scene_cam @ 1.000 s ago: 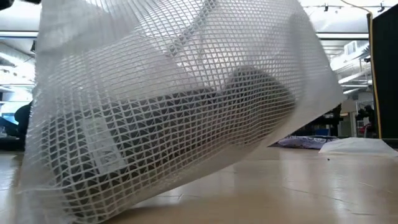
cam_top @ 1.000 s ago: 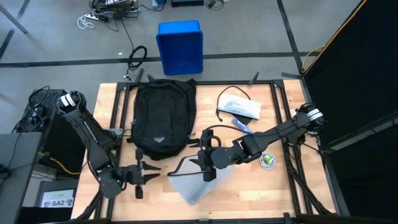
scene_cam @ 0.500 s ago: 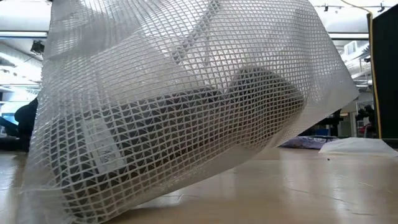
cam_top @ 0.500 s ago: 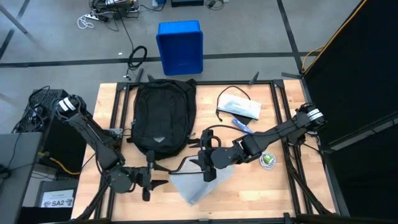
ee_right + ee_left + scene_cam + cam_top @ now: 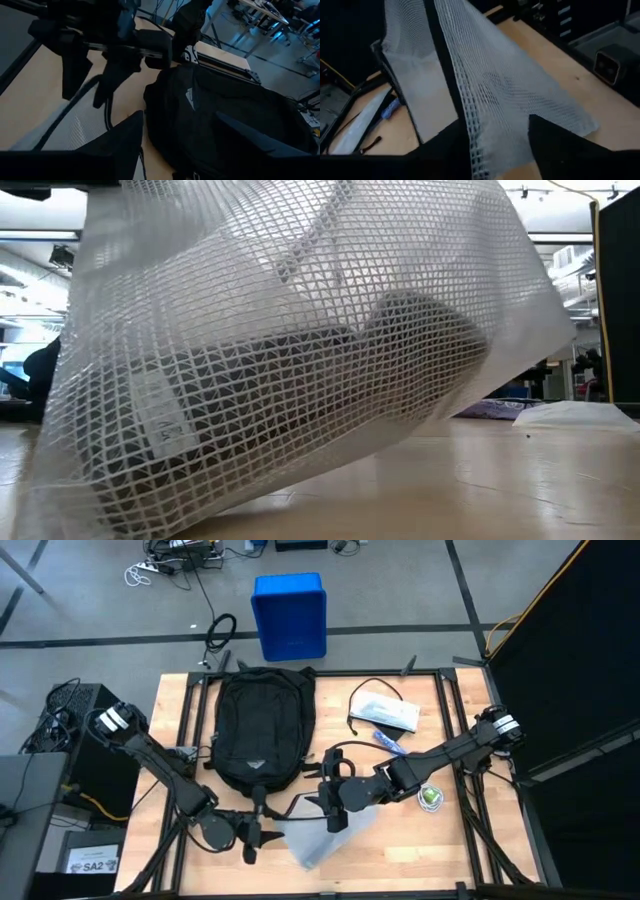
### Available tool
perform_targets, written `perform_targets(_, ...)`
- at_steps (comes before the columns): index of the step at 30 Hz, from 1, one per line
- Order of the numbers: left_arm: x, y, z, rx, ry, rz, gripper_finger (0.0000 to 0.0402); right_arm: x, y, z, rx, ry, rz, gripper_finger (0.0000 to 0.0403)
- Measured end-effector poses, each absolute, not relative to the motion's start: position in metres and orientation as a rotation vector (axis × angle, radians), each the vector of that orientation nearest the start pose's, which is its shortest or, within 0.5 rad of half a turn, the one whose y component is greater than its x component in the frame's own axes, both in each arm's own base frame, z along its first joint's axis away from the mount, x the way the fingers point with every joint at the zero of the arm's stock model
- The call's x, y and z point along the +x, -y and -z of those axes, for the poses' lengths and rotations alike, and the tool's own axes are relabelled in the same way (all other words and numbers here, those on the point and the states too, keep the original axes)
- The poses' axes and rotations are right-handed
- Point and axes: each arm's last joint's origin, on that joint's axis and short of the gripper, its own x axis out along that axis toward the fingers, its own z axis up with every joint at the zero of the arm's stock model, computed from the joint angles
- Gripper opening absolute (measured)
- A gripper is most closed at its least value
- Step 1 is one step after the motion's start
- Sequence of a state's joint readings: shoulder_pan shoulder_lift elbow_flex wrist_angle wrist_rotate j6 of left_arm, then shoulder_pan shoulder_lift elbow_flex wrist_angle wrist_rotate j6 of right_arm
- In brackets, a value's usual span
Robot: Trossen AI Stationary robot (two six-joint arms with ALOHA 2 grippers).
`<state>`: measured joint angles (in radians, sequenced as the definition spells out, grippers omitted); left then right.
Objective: Unpack backpack
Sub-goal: Put the chocolate bar into the zip bag
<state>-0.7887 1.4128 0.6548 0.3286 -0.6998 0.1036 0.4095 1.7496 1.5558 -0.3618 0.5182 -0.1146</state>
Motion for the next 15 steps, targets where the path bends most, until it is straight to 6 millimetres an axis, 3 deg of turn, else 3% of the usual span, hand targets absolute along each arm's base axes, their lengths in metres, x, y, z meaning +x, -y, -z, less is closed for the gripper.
perform_targets(7, 0.2094, 0.1843, -0.1986, 0.449, -0.338, 0.116, 0.0015, 0.3708, -0.1453, -0.326, -0.357, -0.504, 0.068, 0.0198)
perform_targets(15, 0.208, 0.1796, -0.2043, 0.695, -0.375, -0.011, 0.0, 0.3732, -0.1475, -0.3325, -0.433, -0.438, 0.084, 0.0209)
